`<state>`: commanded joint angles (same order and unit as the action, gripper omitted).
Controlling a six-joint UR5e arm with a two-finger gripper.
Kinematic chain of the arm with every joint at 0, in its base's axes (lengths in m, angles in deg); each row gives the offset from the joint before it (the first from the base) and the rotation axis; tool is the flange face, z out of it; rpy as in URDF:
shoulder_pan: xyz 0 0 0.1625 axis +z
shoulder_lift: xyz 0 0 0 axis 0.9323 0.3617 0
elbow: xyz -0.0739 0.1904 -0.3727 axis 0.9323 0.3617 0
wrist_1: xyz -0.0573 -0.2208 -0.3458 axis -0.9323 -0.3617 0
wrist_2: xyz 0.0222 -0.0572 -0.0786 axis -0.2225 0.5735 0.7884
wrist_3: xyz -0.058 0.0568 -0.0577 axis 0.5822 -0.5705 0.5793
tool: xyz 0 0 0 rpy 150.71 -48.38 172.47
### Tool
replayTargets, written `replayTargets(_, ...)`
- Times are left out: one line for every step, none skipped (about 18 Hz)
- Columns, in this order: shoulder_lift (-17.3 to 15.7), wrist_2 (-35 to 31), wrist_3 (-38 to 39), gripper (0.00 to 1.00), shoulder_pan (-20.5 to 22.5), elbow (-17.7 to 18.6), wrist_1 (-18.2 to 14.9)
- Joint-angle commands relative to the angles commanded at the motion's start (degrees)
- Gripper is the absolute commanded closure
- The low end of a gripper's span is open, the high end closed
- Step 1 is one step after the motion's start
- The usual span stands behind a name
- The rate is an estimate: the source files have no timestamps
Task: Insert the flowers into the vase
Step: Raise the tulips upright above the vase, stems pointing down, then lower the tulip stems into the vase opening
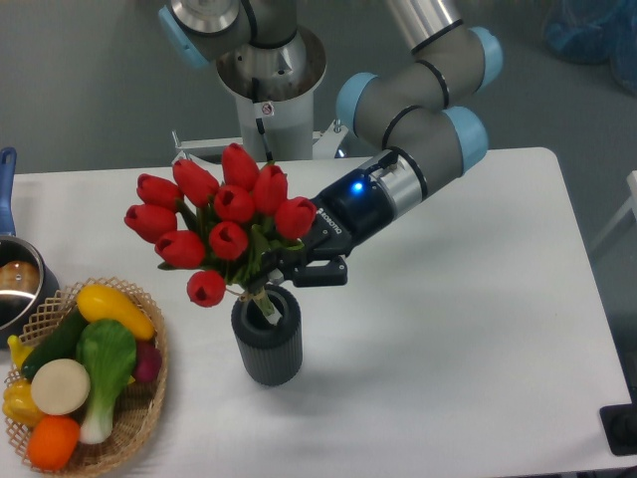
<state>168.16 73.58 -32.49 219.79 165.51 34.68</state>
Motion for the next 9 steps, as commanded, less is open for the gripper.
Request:
replayTargets(-0.44,1.32,-1.65,0.93,-0.09,0.62,0.0)
replayTargets(-0.62,2.29,-3.76,0.93,-0.09,1.06,-0.09)
replayTargets(-0.62,2.82,-4.48,0.93,0.09,1.67,-0.09)
replayTargets(-0.53,2.83,-4.57,0.93,0.17,1.85,-0.09)
replayTargets(-0.44,2.83,-4.66,0.93,0.17,1.94,-0.09)
replayTargets(-0.44,2.83,-4.83,0.93,0.09,2.12,-0.09)
replayTargets(-0.36,2.83,-4.83,0.93,0.09,2.12,-0.09)
replayTargets(-0.36,2.83,-4.83,0.93,0.17,2.03,-0.09)
replayTargets(-0.36,2.83,-4.83,0.93,0.35,1.77,-0.09)
